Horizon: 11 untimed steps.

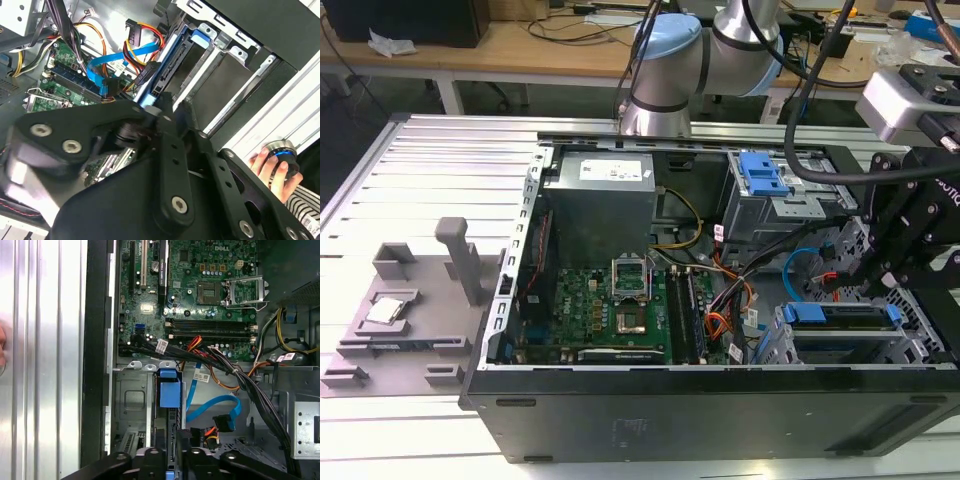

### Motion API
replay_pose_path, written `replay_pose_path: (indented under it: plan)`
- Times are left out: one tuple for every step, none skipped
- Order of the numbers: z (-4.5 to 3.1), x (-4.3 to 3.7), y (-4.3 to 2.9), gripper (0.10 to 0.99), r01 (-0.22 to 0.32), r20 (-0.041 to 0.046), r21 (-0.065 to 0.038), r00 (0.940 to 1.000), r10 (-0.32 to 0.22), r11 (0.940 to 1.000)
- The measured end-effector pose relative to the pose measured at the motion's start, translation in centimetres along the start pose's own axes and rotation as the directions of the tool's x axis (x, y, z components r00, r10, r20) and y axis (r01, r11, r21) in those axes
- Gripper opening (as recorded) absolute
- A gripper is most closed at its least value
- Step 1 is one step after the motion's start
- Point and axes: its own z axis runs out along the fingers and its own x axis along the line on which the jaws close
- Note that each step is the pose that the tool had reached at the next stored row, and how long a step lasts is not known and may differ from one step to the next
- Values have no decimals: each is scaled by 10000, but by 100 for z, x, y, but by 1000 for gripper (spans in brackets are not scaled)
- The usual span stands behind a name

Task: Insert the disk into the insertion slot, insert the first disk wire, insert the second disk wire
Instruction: 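Insert the first disk wire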

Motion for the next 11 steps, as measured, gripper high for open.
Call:
replay_pose_path:
  plan:
    - [0,0,0,302,0,0,0,10000,0,10000]
    - [0,0,0,302,0,0,0,10000,0,10000]
    - [3,-5,0,302,0,6,0,10000,0,10000]
    - [2,-30,0,302,0,2,0,10000,0,10000]
    - [2,-63,0,302,-1,1,0,10000,1,10000]
    - [2,-108,0,302,-1,1,0,10000,1,10000]
    - [2,-134,0,302,-1,0,0,10000,1,10000]
    - [9,-180,0,302,0,1,0,10000,0,10000]
    - [28,-204,-3,302,0,-1,-1,10000,0,10000]
    - [70,-225,-8,302,0,1,-6,10000,0,10000]
    - [102,-237,-12,302,0,2,-9,10000,0,10000]
